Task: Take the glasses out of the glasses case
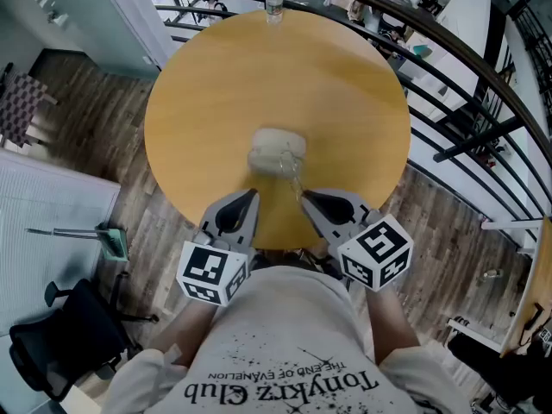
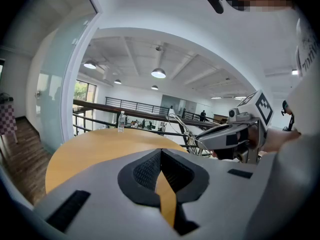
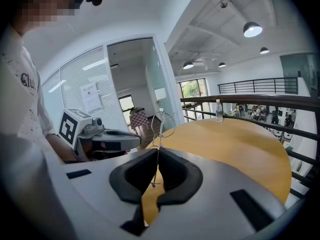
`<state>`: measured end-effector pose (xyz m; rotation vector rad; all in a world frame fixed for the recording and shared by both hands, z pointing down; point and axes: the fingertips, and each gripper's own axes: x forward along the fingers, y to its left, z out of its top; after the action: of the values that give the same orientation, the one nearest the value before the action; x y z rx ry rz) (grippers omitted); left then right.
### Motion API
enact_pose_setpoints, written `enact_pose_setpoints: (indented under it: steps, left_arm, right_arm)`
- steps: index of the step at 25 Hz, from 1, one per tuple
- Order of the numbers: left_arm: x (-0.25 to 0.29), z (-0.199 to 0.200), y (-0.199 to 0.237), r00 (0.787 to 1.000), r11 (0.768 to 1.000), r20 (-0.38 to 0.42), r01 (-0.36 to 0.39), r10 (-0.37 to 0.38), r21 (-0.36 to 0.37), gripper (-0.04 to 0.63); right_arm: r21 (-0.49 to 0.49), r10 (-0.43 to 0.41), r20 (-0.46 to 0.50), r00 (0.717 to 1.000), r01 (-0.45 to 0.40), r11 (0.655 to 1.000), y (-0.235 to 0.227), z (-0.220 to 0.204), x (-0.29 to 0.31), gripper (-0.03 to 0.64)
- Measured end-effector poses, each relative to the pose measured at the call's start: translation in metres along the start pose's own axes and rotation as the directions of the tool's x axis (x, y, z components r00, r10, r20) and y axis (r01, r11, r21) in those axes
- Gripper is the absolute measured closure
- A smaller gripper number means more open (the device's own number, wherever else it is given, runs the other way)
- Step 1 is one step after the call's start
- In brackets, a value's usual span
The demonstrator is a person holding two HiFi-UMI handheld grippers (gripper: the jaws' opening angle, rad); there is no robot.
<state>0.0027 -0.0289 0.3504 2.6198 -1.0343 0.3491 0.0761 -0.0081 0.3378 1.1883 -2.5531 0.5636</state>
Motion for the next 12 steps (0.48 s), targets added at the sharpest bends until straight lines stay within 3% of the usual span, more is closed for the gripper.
enact_pose_setpoints:
  steps: [12]
  left_arm:
    - [0.0008,-0.003,0.004,1.0,1.0,-0.001,-0.012,0.012,-0.011,0.571]
  right_arm:
    - [0.002,0.011,-0.003,1.0,-0.011,1.0,0.0004,-0.0012,0.0042,0.584]
